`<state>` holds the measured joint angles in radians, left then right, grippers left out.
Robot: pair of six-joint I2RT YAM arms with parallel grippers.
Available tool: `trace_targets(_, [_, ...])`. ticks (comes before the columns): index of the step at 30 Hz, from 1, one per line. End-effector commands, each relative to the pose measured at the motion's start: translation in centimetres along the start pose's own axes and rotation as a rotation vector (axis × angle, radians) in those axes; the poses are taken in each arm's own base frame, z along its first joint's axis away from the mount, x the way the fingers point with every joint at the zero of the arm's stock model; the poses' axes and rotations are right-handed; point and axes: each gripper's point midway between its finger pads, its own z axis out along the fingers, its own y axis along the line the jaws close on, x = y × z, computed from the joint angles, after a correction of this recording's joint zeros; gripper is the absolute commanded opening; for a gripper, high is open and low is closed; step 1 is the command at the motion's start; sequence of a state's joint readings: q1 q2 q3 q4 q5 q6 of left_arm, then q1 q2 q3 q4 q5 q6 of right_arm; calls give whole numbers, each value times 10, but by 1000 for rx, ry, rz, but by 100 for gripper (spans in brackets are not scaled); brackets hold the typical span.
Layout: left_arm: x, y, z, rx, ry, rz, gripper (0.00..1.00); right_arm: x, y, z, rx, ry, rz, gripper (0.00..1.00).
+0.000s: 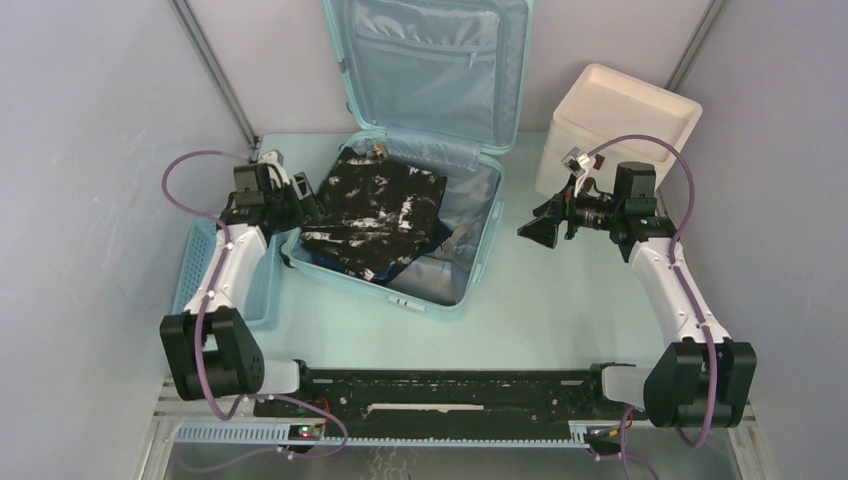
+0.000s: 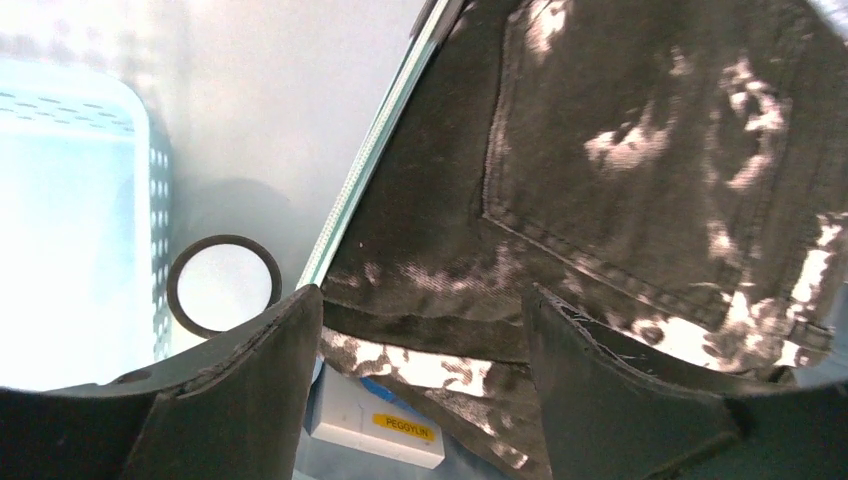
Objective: Open, take out, and arrange the luggage
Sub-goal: Pick up the clothes from the luggage.
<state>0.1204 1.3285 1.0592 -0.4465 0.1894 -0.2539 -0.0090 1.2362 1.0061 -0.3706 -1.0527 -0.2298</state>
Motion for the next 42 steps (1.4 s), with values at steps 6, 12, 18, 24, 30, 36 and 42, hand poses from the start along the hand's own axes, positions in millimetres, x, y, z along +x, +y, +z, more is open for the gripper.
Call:
trace_targets(6, [31, 9, 29, -16, 185, -37, 69, -3, 3, 1, -10, -4, -28, 91])
trace_targets(12, [25, 1, 26, 25, 167, -34, 39, -3, 3, 0, -9, -4, -30, 91])
trace_targets(18, [6, -15, 11, 100, 69, 5, 6, -3, 2, 1, -8, -2, -30, 91])
trace_targets(24, [-5, -32, -3, 158, -10, 58, 1, -3, 1, 0, -3, -2, -32, 91])
trace_targets(30, [-9, -39, -13, 111, -65, 147, 0, -2, 0, 0, -2, -1, -32, 91])
trace_targets(36, [-10, -46, -25, 34, -120, 248, 0, -2, 0, 1, -1, 0, -31, 91])
trace_targets(42, [-5, -62, -32, 28, -149, 316, 0, -1, -1, 1, 0, 10, -29, 91])
